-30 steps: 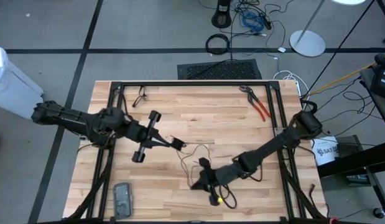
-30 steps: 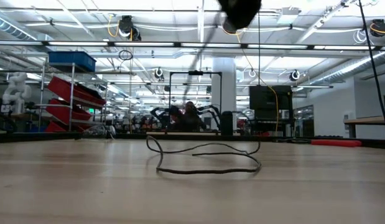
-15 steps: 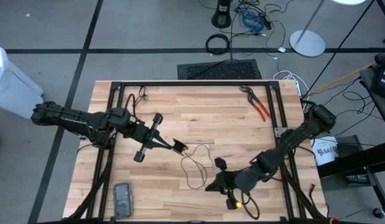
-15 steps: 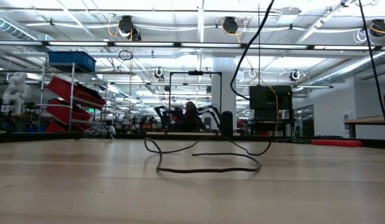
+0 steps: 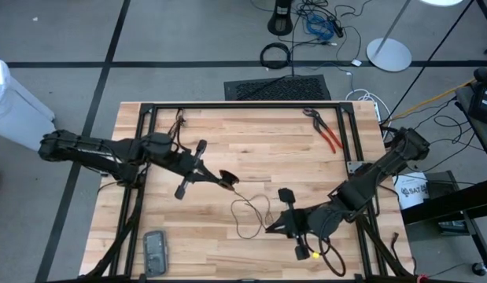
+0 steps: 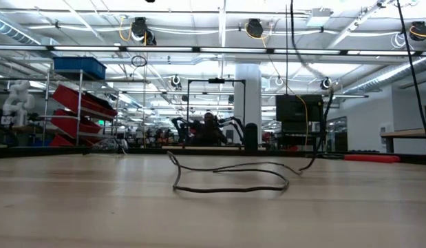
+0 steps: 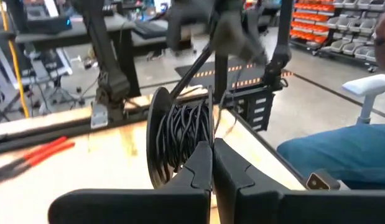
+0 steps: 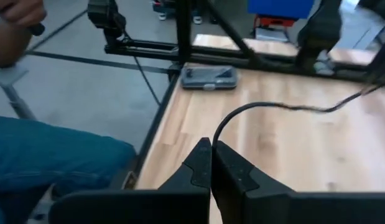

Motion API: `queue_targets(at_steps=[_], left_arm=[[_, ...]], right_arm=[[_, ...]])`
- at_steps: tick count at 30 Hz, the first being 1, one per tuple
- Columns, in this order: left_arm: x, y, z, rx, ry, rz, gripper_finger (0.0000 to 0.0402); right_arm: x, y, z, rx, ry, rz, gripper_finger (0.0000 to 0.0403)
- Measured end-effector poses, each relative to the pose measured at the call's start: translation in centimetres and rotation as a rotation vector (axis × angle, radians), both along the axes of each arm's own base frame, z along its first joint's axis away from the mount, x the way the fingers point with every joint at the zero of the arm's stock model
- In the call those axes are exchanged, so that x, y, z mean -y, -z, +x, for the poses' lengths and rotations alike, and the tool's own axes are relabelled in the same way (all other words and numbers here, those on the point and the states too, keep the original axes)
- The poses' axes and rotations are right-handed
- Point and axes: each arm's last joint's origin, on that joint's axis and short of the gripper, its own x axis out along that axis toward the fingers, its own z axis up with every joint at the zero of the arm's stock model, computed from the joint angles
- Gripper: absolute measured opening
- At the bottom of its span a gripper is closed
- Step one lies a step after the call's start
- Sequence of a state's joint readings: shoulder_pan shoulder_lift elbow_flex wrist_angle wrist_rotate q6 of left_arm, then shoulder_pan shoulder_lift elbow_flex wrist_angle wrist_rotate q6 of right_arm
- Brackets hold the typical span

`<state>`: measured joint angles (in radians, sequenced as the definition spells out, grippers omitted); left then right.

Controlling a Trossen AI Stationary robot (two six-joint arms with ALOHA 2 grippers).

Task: Coil cords
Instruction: Coil the black wire onto the spool

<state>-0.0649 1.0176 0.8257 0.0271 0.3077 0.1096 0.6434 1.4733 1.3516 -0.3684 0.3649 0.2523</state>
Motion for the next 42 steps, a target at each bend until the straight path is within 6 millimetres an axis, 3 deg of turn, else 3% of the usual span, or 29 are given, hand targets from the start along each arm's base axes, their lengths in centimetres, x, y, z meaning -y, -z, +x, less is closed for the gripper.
queue_targets(at_steps=[8, 17, 31, 42], left_arm=[[0.1, 0.7, 0.0, -0.072, 0.069, -0.012, 0.0002], [0.3, 1.5, 0.8, -0.103, 0.152, -0.028, 0.0002], [0.7, 2.4, 1.8, -0.111, 0.282, -0.028, 0.0002], [0.8, 2.6, 2.4, -0.043, 0.308, 0.055, 0.0002]], right_arm=[[0.9, -4.5, -0.2, 0.096, 0.028, -0.171, 0.0], [4.4, -7.5, 1.5, 0.193, 0.124, -0.284, 0.0], [9.6, -8.2, 4.5, 0.268, 0.096, -0.329, 0.0], [11.7, -4.4, 9.0, 0.169, 0.044, -0.306, 0.0]])
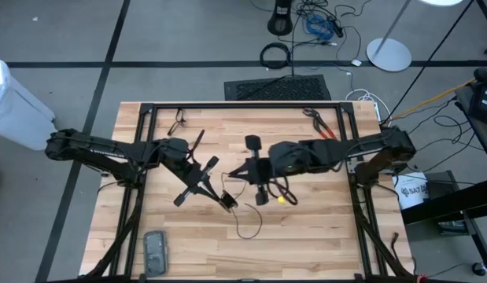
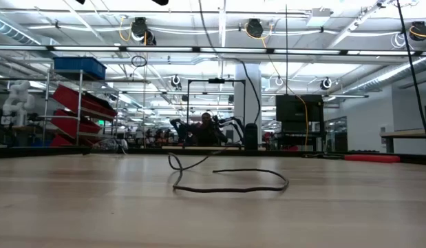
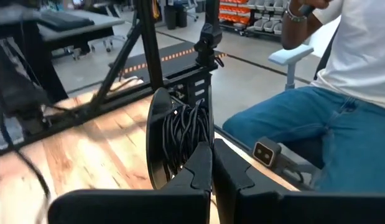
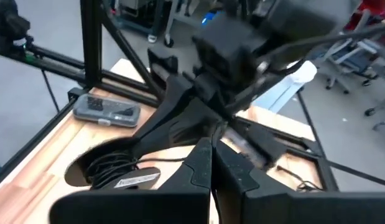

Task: Coil cords
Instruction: Coil the black wire onto the spool

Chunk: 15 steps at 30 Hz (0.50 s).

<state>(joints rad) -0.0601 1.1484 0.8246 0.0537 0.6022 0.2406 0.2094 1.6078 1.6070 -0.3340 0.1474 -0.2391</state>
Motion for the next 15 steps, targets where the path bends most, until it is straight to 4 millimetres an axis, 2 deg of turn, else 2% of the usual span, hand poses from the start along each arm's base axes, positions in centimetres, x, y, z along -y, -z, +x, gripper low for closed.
queue_targets(at_steps=[9, 15], left_arm=[[0.0, -0.7, 0.2, 0.111, 0.011, 0.038, 0.0002], [0.0, -1.2, 0.2, 0.167, 0.011, 0.041, 0.0002]], right_arm=[[-0.4, 2.5, 2.2, -0.056, -0.03, 0.037, 0.0], [-0.4, 2.7, 2.2, -0.07, -0.016, 0.068, 0.0]])
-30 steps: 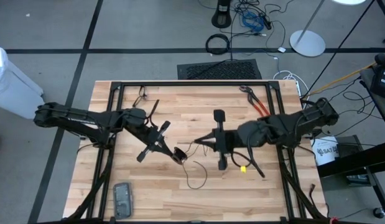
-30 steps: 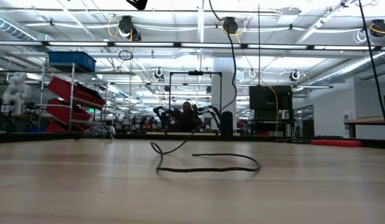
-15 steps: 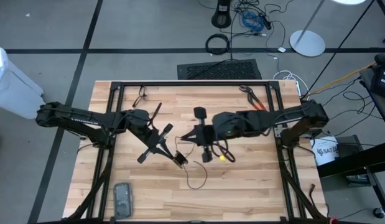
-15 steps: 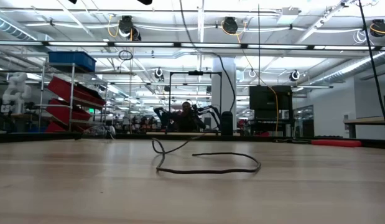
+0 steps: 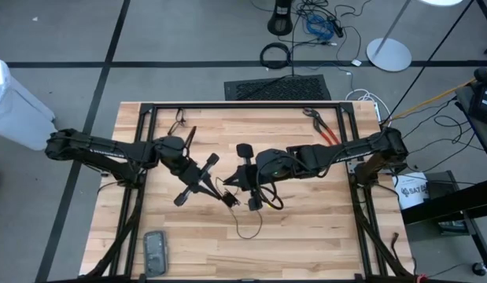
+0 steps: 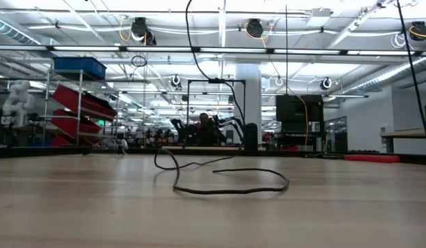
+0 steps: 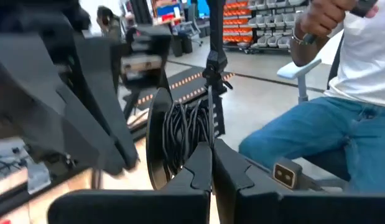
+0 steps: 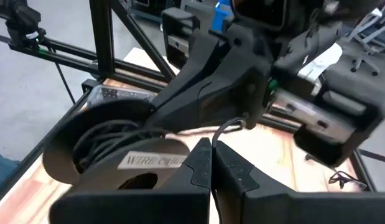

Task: Coil cords
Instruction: Coil the black wire onto the spool

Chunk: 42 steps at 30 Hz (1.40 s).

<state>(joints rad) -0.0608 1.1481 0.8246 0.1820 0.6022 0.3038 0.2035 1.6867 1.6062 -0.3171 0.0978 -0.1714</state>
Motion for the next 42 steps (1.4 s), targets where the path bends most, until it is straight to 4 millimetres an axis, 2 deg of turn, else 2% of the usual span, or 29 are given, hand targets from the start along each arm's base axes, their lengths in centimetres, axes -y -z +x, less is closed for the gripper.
queue_targets(at_steps=[4, 11, 19, 30, 42], left_arm=[[0.1, -0.3, 0.0, 0.033, 0.03, -0.006, 0.0002], [1.1, -0.7, -0.3, 0.096, 0.128, 0.015, 0.0002], [1.2, -1.6, -0.8, 0.167, 0.113, 0.019, 0.0002], [0.7, -2.6, -2.3, 0.155, -0.025, 0.023, 0.0002], [0.7, -2.3, -2.5, 0.082, -0.037, -0.008, 0.0002]], right_arm=[[-0.1, 0.2, 0.0, -0.015, 0.001, 0.003, 0.0], [-0.3, 1.9, 0.8, -0.086, 0.009, 0.012, 0.0], [-1.3, 3.9, 1.9, -0.145, -0.026, 0.07, 0.0], [-5.0, 4.5, 0.9, -0.204, -0.076, 0.118, 0.0], [-7.8, 4.7, -0.3, -0.22, -0.047, 0.125, 0.0]])
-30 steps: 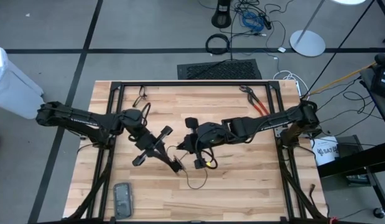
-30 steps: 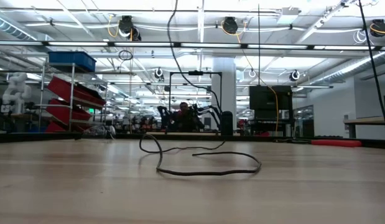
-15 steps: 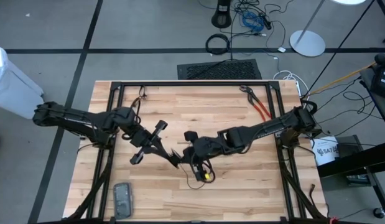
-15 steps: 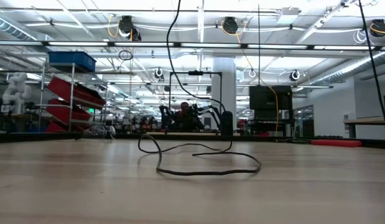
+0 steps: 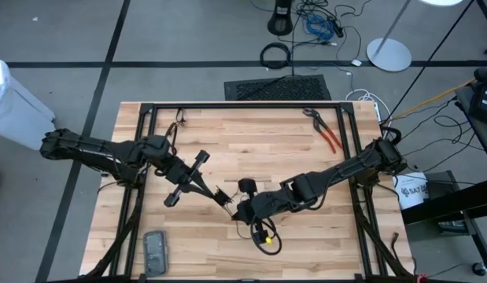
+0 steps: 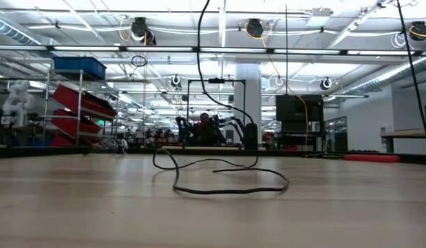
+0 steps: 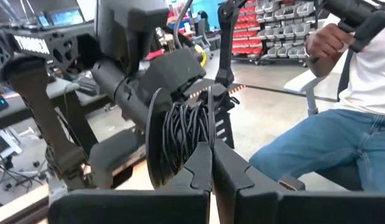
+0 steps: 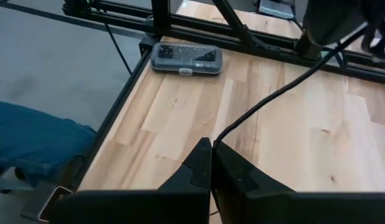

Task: Coil cords
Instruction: Coil the black wire onto the spool

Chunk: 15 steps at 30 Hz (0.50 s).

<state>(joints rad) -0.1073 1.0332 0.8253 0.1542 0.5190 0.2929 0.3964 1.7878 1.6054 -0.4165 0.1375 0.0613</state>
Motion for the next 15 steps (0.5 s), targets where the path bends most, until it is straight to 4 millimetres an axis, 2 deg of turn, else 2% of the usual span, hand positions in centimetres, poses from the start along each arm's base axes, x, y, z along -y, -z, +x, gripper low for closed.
queue_targets(at_steps=[7, 15], left_arm=[[0.0, 0.5, 0.0, -0.058, -0.001, -0.001, 0.0002], [-0.2, 1.0, 0.0, -0.123, -0.048, -0.005, 0.0002]], right_arm=[[-0.8, 0.2, -0.6, -0.026, 0.031, -0.011, 0.0], [-0.6, -0.6, -1.3, -0.03, 0.034, -0.006, 0.0]])
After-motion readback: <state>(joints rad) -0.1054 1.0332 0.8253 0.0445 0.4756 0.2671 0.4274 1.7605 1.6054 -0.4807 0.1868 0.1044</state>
